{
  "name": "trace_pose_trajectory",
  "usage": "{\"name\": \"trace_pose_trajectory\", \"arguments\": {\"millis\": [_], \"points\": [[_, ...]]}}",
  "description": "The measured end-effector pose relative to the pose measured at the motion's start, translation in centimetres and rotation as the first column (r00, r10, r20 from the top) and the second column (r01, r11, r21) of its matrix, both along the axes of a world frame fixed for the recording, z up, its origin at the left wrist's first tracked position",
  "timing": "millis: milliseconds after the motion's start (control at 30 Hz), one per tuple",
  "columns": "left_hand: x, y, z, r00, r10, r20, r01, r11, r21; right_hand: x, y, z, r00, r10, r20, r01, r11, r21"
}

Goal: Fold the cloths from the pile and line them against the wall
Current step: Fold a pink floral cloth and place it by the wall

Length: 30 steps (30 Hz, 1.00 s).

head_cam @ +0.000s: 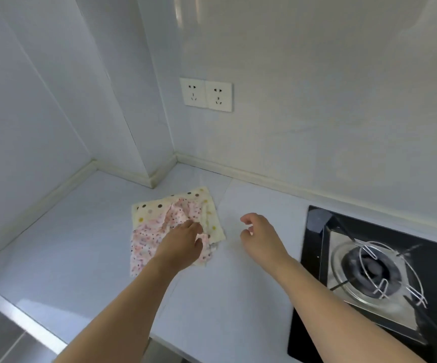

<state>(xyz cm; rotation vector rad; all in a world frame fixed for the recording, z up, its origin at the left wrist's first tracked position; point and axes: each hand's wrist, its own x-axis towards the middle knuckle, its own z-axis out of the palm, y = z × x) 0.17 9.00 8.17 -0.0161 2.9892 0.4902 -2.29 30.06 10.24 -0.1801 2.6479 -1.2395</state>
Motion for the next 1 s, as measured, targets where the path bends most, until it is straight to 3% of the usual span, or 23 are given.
{"name": "trace_pose_trajectory", "arguments": {"millis": [133, 233, 400, 667, 767, 867, 1000], "points": [[0.5, -5.4, -4.3, 0.993, 0.002, 0.117, -0.016, 0.993, 0.116, -0.5, -6.2, -3.7, 0.99, 0.142, 0.002, -0.141, 0.984, 0.11], [1.0, -7.6, -8.1, 0.992, -0.048, 0.117, 0.034, 0.992, 0.121, -0.8, -9.1, -7.1, 0.976, 0.215, -0.018, -0.209, 0.963, 0.168], [1.1, -8.5, -13.1, 0.974, -0.157, -0.162, 0.163, 0.986, 0.03, -0.7, -10.7, -13.5, 0.946, 0.271, -0.179, -0.226, 0.945, 0.237], [1.9, -9.0, -16.3, 0.827, -0.171, -0.535, 0.203, 0.979, 0.0, 0.8, -10.2, -19.0, 0.859, 0.216, -0.464, -0.152, 0.973, 0.172], [2.6, -9.3, -16.7, 0.787, -0.16, -0.596, 0.201, 0.98, 0.002, 1.3, -10.3, -19.5, 0.809, 0.232, -0.54, -0.126, 0.966, 0.225], [3.1, -9.3, -16.7, 0.809, -0.085, -0.582, 0.203, 0.969, 0.141, 1.3, -10.6, -19.8, 0.791, 0.254, -0.557, -0.089, 0.948, 0.306], [2.8, -9.0, -16.7, 0.731, -0.109, -0.674, 0.251, 0.961, 0.117, 1.7, -10.2, -19.1, 0.833, 0.169, -0.527, -0.105, 0.983, 0.15]]}}
